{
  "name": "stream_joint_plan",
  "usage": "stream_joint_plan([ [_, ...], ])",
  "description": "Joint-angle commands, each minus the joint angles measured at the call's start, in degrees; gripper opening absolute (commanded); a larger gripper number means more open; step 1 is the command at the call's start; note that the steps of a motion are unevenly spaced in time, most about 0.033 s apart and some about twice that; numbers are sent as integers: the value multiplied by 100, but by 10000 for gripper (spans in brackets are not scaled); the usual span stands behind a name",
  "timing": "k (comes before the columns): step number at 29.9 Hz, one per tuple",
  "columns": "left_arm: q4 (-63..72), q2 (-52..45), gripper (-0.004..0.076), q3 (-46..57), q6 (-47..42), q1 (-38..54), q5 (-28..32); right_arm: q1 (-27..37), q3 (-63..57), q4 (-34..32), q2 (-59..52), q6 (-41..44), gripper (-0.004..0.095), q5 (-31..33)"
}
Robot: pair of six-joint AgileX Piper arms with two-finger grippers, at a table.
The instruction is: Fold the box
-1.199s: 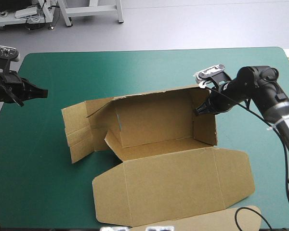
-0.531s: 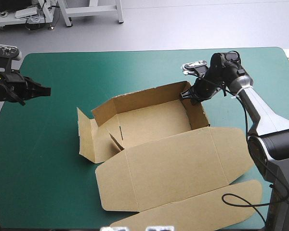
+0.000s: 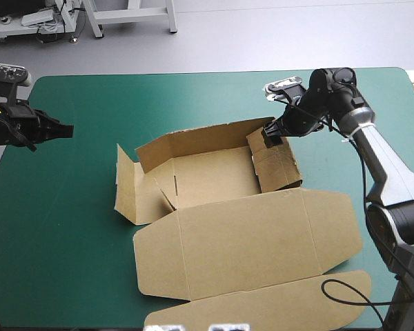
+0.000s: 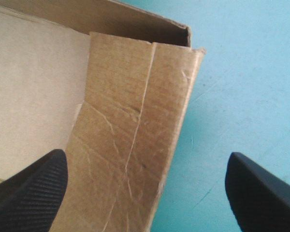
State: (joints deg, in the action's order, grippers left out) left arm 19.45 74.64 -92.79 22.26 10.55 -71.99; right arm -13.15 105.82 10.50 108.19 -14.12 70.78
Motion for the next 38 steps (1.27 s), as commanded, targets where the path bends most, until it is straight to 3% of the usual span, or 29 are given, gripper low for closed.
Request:
stream_joint_plan([
  [1, 183, -135, -9, -135, -3, 2, 116, 11, 167, 117, -685, -24, 819, 78],
  [13, 183, -135, -9, -135, 6, 2, 166, 11, -458, -18, -906, 119, 818, 78],
  [23, 242, -135, -9, -135, 6, 2, 200, 11, -966, 190, -179, 159, 794, -22],
  [25, 242, -135, -9, -135, 6, 2, 200, 11, -966, 208, -75, 196, 736, 19],
  [28, 242, -135, -9, -135, 6, 2, 158, 11, -966, 208, 25, 220, 566, 76],
  [34, 528, -135, -9, -135, 6, 2, 123, 11, -833, 493, 25, -119, -4, 66],
  [38, 548, -131, -9, -135, -5, 2, -31, 33, -534, 863, -12, -209, -18, 77],
])
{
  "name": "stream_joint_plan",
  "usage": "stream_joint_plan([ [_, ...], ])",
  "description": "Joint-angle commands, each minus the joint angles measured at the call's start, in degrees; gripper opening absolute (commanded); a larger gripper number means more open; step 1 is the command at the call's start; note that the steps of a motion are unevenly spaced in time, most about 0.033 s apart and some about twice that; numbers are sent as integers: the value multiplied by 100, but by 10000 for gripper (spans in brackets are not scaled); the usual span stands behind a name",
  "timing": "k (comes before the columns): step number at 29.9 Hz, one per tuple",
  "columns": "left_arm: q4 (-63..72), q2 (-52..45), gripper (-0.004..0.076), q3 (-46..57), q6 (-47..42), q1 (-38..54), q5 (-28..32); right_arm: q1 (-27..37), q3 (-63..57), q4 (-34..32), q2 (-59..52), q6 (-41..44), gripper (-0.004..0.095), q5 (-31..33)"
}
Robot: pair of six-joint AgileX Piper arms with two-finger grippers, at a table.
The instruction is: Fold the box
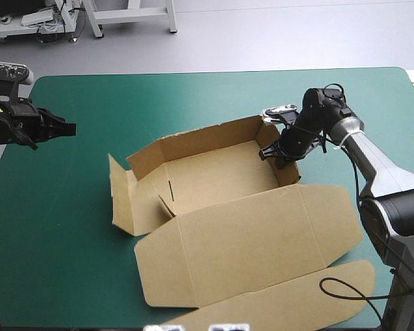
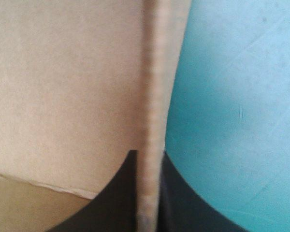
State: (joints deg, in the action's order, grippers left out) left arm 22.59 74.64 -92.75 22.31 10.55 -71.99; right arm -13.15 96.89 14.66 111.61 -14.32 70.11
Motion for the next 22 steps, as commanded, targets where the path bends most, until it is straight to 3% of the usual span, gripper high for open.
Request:
stream_joint_plan([
  [1, 171, -131, -9, -139, -22, 2, -62, 47, 466, 617, -411, -242, -18, 144],
  [7, -778, -131, -9, -139, -452, 2, 232, 360, 702, 1306, -920, -548, -18, 154],
  [10, -1356, -94, -9, -139, -783, 2, 539, 511, 702, 1344, -1279, -706, -19, 154],
  [15, -2259, 100, -9, -81, -1278, 2, 532, 991, 702, 1344, -1836, -841, -19, 154],
  [22, -2259, 301, -9, 872, -1403, 2, 1218, 1619, 702, 1528, -2302, -1041, -19, 154],
])
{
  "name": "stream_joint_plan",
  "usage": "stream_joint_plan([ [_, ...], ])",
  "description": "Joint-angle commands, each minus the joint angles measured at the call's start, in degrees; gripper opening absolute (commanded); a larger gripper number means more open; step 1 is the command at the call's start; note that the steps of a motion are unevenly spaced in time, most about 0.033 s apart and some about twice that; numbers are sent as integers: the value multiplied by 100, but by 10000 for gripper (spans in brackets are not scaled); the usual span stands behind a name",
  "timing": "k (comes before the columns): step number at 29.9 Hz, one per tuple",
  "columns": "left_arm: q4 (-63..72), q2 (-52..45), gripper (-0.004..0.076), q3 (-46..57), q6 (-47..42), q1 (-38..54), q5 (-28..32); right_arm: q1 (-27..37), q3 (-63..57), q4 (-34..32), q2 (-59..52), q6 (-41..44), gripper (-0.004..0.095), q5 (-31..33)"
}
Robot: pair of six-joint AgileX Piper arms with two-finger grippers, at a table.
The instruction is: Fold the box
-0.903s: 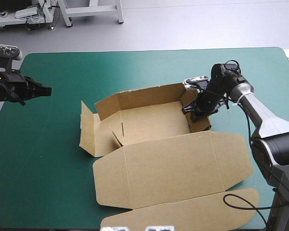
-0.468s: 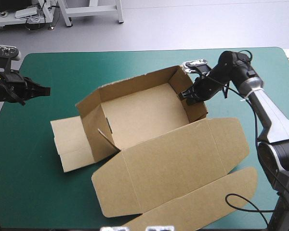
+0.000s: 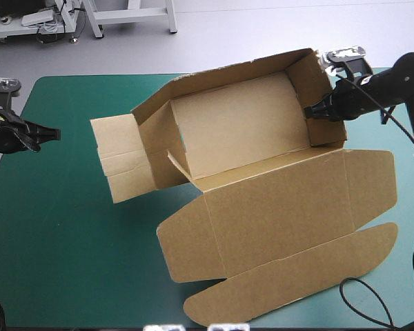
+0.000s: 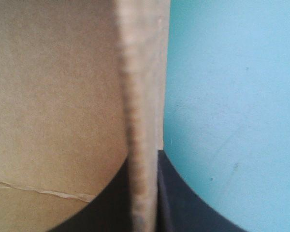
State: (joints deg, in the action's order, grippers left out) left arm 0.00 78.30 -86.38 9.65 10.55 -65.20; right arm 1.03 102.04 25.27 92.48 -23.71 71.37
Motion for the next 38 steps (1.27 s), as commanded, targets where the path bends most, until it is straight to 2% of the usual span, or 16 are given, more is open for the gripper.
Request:
stream_joint_plan([
  [1, 47, -16, -9, 481, -149, 13, 712, 267, 187, 574, -393, -167, -19, 28],
  [7, 1348, 211, -9, 1507, 277, 89, 2487, 337, 164, 1013, -395, -299, -19, 28],
  [10, 2538, 451, -9, 1687, 1053, 89, 2857, 337, 148, 1263, -395, -346, -19, 28],
  [14, 4618, 830, -9, 1680, 2694, 89, 2281, 337, 148, 1415, -395, -346, -19, 28],
  [16, 5783, 1007, -9, 1680, 3771, 89, 1667, 326, 148, 1439, -395, -346, -19, 28],
  [18, 6693, 1136, -9, 1680, 4444, 89, 1030, 326, 148, 1439, -395, -346, -19, 28],
  [20, 7416, 1217, -9, 1680, 4831, 89, 386, 326, 148, 1407, -383, -346, -18, 28],
  [24, 8545, 1257, -9, 1680, 5070, 89, -857, 326, 148, 1077, -373, -318, -18, 18],
  [29, 8674, 1018, -9, 1680, 4825, -50, -907, 326, 148, 672, -336, -154, -18, 18],
  [33, 8592, 754, -9, 1680, 4825, -214, -907, 326, 148, 683, -237, -141, -18, -6],
  [38, 8578, 399, -9, 1670, 4722, -419, -907, 312, 160, 684, -169, 156, -18, -333],
])
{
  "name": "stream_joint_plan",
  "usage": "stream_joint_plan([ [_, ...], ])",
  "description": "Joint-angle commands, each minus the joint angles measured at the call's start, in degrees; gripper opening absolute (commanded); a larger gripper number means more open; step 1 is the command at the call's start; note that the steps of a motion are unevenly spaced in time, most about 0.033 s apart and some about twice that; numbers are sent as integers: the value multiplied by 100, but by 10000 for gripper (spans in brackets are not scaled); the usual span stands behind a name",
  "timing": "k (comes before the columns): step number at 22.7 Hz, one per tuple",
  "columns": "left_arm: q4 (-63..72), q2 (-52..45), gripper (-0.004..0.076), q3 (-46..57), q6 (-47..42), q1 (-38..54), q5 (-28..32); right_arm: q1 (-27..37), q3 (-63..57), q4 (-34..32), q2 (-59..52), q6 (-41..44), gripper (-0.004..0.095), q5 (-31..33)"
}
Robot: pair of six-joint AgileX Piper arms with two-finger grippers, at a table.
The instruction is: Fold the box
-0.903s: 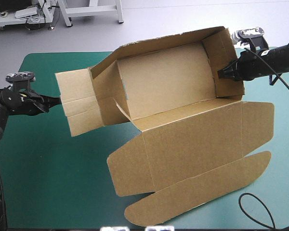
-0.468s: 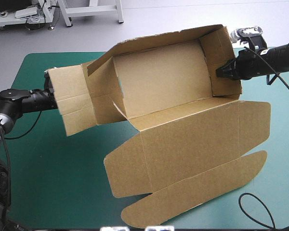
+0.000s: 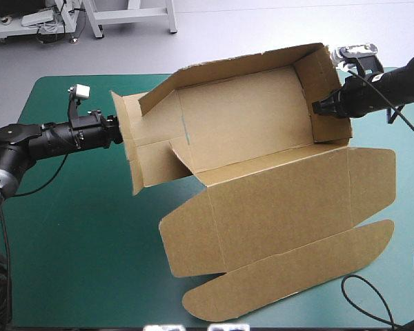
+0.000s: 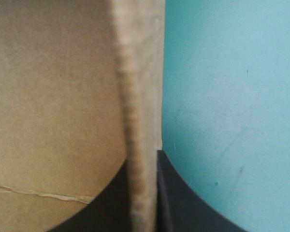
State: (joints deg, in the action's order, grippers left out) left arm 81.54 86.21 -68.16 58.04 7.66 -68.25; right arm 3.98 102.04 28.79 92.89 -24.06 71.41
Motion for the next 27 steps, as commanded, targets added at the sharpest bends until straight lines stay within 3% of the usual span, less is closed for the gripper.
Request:
stream_joint_plan([
  [1, 423, -441, -9, -153, -161, -154, -602, 17, 160, 332, -197, 202, -18, -377],
  [15, 709, -719, 15, -534, -167, -773, -602, -359, 160, -3, -197, 444, -16, -1025],
  [17, 706, -719, 109, -694, -212, -773, -602, -402, 160, -95, -197, 499, -16, -1067],
  [24, 697, -719, 582, -840, -239, -825, -602, -402, 160, -107, -197, 527, -16, -1148],
  [27, 582, -719, 668, -840, -252, -825, -602, -402, 160, -76, -197, 527, -16, -1174],
])
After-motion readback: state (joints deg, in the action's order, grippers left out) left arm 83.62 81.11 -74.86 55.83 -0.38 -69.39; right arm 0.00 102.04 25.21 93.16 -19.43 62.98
